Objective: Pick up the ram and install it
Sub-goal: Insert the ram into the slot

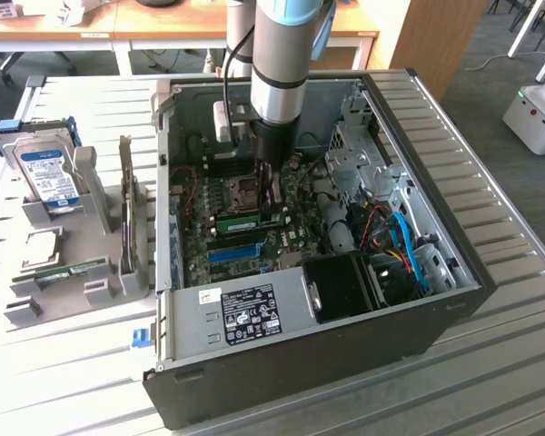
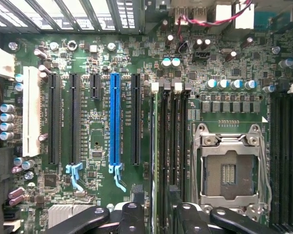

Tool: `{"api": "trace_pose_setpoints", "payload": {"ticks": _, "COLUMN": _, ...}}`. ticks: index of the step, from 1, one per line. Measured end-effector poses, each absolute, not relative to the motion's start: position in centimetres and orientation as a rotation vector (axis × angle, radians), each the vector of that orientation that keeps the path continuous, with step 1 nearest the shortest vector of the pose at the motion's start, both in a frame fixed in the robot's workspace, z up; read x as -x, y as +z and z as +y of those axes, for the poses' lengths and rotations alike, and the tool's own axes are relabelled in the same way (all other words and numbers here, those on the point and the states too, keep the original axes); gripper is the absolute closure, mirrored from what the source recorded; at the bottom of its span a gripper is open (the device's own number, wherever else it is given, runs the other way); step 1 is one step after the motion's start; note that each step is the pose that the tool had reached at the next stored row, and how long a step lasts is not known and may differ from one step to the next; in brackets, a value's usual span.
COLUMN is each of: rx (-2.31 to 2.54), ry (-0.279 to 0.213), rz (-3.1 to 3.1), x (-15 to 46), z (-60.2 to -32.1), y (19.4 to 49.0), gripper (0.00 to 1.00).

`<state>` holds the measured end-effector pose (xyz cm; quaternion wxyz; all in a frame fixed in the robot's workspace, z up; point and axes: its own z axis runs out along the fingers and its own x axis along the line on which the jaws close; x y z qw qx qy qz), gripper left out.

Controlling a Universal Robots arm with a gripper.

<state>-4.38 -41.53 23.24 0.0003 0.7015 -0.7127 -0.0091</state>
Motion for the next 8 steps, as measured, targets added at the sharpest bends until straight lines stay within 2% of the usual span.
{"api": "trace_pose_setpoints", "payload": {"ticks": 8, "rx": -2.203, "ry": -0.029, "rz": -2.238, "x": 4.4, "z": -41.5, "y": 25.1, "gripper": 0.68}}
